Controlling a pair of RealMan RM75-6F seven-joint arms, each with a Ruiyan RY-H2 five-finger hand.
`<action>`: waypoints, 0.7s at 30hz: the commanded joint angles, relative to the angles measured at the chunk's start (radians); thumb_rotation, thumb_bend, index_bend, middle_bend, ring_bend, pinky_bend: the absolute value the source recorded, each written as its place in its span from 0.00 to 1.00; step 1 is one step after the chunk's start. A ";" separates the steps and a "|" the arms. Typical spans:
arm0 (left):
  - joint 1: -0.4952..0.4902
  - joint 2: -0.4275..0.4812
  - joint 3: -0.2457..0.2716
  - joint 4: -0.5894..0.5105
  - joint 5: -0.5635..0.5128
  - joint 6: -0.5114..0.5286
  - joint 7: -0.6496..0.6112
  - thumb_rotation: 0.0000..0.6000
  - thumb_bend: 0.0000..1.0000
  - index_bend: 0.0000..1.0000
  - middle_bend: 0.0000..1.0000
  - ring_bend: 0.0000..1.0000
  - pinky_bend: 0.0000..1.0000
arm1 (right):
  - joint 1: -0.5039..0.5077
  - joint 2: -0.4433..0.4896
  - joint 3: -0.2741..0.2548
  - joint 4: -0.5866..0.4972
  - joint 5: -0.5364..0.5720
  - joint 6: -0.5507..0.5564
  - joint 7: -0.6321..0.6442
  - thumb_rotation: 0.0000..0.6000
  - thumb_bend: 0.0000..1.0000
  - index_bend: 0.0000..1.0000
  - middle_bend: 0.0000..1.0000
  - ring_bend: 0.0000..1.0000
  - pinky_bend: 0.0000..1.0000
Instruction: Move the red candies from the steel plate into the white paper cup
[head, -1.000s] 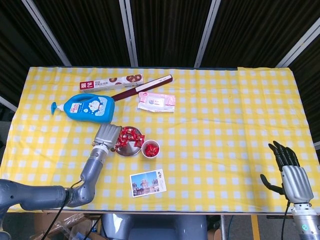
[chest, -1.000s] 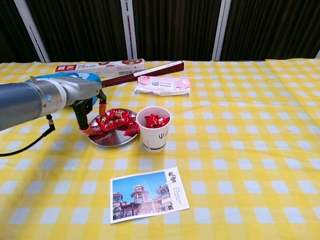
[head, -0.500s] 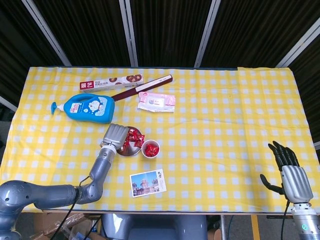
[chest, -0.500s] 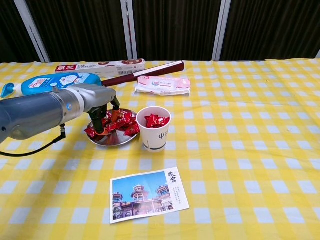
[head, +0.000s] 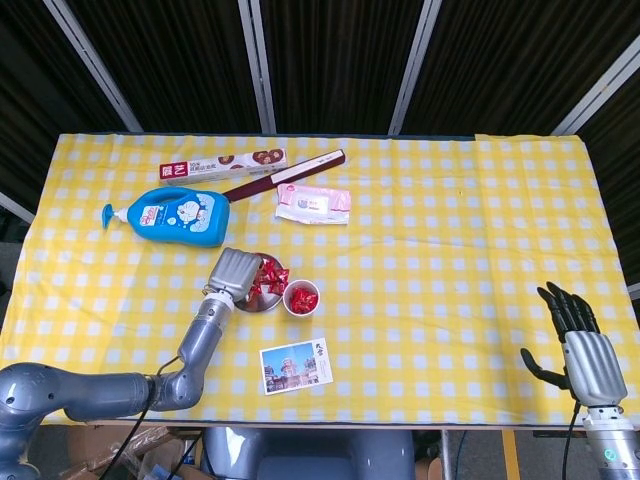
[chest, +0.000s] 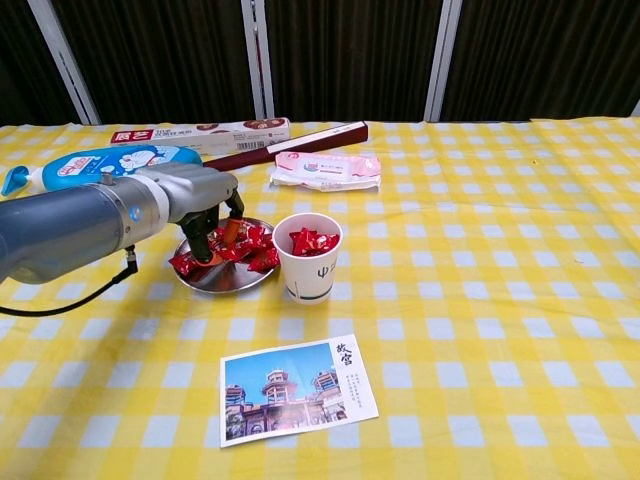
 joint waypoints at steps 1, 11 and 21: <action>0.009 0.045 -0.026 -0.070 0.036 0.035 -0.021 1.00 0.45 0.62 0.88 0.96 0.97 | 0.000 0.000 0.000 0.000 0.000 -0.001 0.000 1.00 0.39 0.00 0.00 0.00 0.00; 0.003 0.145 -0.111 -0.298 0.145 0.095 -0.078 1.00 0.45 0.59 0.88 0.96 0.97 | 0.000 -0.003 0.000 0.002 -0.002 0.002 -0.005 1.00 0.39 0.00 0.00 0.00 0.00; -0.057 0.072 -0.093 -0.314 0.127 0.087 -0.007 1.00 0.44 0.57 0.87 0.96 0.97 | 0.000 -0.002 0.002 0.002 0.000 0.003 0.001 1.00 0.39 0.00 0.00 0.00 0.00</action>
